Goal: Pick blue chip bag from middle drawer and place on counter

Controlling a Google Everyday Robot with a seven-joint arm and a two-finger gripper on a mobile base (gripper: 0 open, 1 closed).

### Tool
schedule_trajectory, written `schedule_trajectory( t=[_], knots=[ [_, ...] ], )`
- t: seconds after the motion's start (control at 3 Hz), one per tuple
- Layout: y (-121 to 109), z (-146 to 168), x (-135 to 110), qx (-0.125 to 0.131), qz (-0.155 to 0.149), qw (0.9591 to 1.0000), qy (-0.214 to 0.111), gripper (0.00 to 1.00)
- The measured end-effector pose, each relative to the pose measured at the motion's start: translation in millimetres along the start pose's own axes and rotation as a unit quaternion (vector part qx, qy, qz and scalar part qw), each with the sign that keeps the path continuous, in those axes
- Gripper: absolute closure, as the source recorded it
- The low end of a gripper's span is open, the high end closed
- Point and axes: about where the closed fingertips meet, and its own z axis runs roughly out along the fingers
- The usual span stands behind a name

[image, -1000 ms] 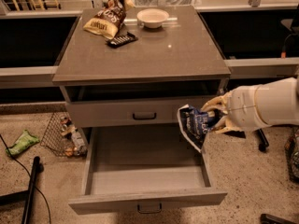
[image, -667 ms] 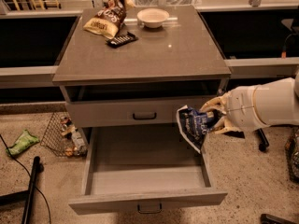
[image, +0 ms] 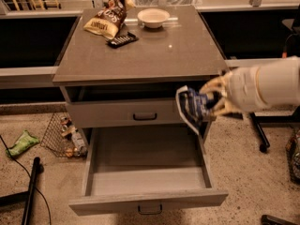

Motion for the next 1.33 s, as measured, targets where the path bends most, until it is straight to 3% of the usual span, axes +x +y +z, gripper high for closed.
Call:
schedule_trajectory(
  t=[0.33, 0.67, 1.0, 1.33],
  knots=[
    [-99.4, 14.9, -2.4, 0.026, -0.046, 0.9983, -0.023, 1.0],
    [-162.7, 35.5, 0.6, 0.042, -0.06, 0.9967, -0.035, 1.0],
    [-208.0, 53.8, 13.3, 0.059, -0.051, 0.9962, -0.039, 1.0],
    [-233.5, 73.6, 31.1, 0.062, -0.027, 0.997, -0.038, 0.81]
  ],
)
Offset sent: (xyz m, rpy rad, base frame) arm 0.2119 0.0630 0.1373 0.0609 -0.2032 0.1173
